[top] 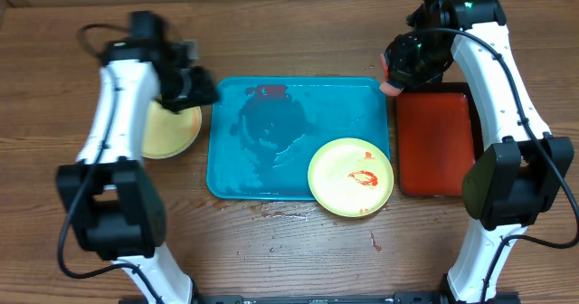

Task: Clean dirty plates on tray and stack at the side
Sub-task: 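Move the left gripper to the second yellow plate's rim on the tray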

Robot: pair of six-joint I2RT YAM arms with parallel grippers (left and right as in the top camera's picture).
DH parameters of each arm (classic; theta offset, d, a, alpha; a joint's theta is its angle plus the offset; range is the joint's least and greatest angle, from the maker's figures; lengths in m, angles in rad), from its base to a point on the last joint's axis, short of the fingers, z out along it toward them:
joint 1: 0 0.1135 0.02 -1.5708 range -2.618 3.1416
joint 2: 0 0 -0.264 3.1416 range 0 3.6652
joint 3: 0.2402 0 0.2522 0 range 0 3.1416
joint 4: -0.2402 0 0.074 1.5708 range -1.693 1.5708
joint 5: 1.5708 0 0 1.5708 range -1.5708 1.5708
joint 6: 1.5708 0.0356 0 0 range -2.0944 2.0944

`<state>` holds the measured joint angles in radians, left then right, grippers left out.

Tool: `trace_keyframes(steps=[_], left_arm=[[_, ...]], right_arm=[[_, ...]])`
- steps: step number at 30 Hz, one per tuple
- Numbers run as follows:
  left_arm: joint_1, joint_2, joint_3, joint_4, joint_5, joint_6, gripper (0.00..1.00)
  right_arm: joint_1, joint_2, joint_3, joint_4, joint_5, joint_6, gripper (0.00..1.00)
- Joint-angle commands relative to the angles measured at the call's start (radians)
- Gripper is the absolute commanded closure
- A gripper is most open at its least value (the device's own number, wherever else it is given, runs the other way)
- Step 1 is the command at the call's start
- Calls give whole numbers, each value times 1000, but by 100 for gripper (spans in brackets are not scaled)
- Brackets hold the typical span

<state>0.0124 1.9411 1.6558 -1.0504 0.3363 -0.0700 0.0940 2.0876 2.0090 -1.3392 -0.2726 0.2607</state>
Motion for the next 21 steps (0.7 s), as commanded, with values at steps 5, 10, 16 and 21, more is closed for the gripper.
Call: trace_keyframes(steps=[5, 10, 16, 21], left_arm=[[-276, 24, 16, -8, 148, 106, 34], [-409, 109, 16, -31, 148, 172, 35], [-463, 210, 16, -27, 124, 187, 40], [-464, 260, 16, -37, 126, 209, 42]], right_arm=[[2, -11, 9, 2, 3, -3, 96], [2, -11, 9, 1, 3, -3, 96], [2, -11, 9, -6, 3, -3, 96], [2, -11, 9, -6, 3, -3, 96]])
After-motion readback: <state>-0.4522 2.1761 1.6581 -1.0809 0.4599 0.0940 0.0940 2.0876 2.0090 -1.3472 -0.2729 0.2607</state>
